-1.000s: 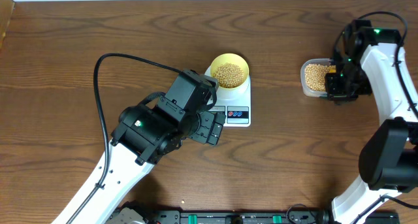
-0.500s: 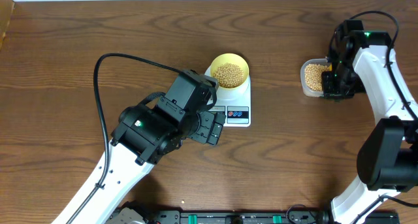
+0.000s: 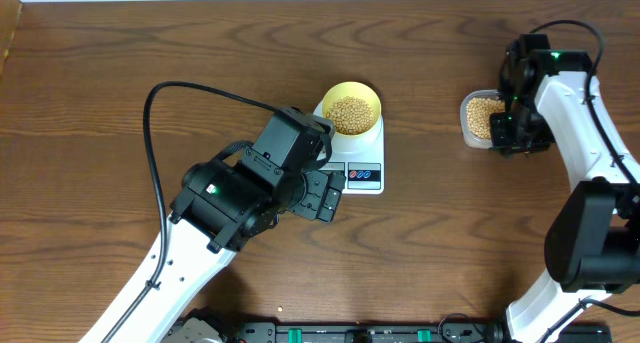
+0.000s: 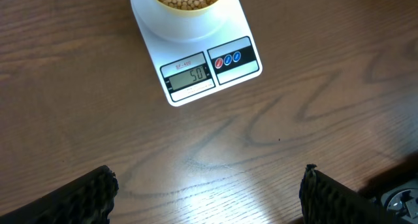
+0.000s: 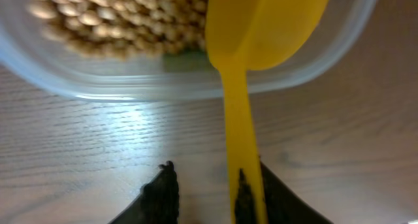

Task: Scoop item into bowl and weigh 50g on scale
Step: 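Lower the scoop into the soybean tub with the right gripper, then open the right gripper to release the scoop and withdraw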

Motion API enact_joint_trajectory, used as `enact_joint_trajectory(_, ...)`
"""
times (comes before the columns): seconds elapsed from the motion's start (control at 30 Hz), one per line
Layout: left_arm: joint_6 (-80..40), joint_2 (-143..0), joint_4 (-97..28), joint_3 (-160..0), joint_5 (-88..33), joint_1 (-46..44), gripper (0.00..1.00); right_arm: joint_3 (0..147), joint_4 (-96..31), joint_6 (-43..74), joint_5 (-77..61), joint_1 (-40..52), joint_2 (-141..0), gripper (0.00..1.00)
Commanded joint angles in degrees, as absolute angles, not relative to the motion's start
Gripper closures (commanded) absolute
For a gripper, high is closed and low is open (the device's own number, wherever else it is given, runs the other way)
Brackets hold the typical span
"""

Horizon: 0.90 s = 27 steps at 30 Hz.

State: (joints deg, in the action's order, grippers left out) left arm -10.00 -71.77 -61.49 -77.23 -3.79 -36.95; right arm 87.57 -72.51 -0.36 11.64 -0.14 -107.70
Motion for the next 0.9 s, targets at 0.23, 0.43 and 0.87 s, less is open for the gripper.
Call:
enact_joint_trajectory(0.23, -8.8, -71.1, -61.7, -79.1, -3.8, -36.7, 0.08, 87.2, -71.7, -0.5, 12.5, 3.5, -106.6, 0.55)
enact_joint_trajectory(0.43, -8.8, -71.1, -61.7, -79.1, -3.8, -36.7, 0.08, 87.2, -71.0, -0.5, 12.5, 3.4, -106.6, 0.5)
enact_joint_trajectory(0.87, -8.8, -71.1, -61.7, -79.1, -3.8, -36.7, 0.08, 87.3, -72.8, -2.2, 9.3, 3.4, -106.6, 0.4)
